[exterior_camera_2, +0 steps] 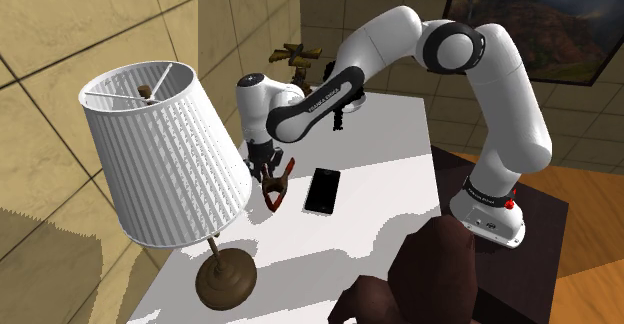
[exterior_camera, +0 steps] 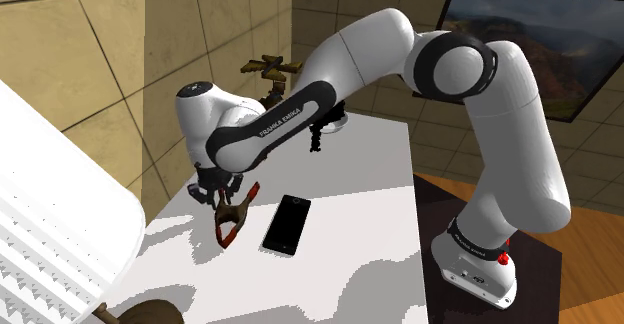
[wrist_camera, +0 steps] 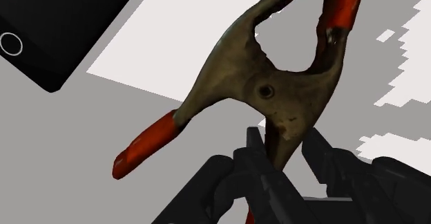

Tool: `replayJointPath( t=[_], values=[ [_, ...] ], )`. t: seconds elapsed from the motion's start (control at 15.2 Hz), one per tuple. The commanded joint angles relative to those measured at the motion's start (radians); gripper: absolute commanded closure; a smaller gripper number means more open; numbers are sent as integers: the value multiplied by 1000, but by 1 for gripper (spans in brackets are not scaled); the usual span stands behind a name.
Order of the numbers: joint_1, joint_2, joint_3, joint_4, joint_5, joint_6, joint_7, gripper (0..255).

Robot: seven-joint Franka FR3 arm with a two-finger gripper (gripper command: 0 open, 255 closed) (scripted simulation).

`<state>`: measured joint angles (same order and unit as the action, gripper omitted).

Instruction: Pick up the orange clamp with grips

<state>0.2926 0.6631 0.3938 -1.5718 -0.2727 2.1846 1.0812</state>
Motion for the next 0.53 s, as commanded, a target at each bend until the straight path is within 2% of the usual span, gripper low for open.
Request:
replayJointPath(
  t=[0.0,0.46],
  values=[
    [-1,-12,4,6,5,-18,-2,255],
    [-8,-58,18,31,25,-86,-13,255]
  ],
)
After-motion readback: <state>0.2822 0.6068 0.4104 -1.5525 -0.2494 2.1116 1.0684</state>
